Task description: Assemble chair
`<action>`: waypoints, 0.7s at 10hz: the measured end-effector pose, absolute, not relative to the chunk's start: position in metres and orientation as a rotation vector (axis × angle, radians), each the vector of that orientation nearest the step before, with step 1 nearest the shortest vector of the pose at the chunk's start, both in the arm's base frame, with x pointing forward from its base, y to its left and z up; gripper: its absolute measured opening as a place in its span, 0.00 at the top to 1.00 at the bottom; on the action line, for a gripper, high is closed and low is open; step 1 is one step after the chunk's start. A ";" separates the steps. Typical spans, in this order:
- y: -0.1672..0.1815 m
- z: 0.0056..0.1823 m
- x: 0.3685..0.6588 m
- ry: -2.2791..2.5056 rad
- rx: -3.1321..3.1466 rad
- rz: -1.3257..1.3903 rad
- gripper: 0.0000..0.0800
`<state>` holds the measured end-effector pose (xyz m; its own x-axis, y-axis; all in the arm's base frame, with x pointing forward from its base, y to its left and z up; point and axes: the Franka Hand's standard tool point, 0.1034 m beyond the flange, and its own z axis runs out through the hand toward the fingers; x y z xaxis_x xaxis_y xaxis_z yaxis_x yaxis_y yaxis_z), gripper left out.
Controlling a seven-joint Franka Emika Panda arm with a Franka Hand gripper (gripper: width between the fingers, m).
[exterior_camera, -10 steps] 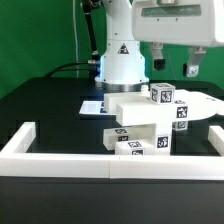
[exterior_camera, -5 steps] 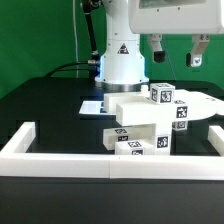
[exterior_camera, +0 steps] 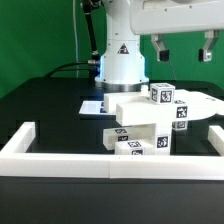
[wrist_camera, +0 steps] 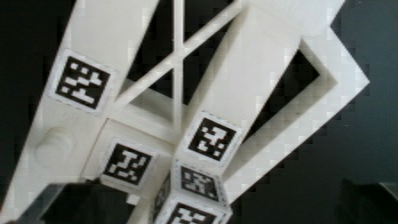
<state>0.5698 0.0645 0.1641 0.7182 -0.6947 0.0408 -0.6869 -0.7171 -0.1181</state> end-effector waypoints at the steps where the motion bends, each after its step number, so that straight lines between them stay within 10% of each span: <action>1: 0.065 0.164 0.569 1.137 -2.824 -0.125 0.19; 7: 0.108 0.158 0.503 1.021 -2.828 -0.114 0.19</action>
Offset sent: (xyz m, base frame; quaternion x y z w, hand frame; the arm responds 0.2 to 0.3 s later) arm -0.0350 0.0159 0.0045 -0.0130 0.0236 -0.0495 0.9984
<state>0.5033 0.1081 0.1580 0.7679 -0.6400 0.0261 -0.6299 -0.7620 -0.1503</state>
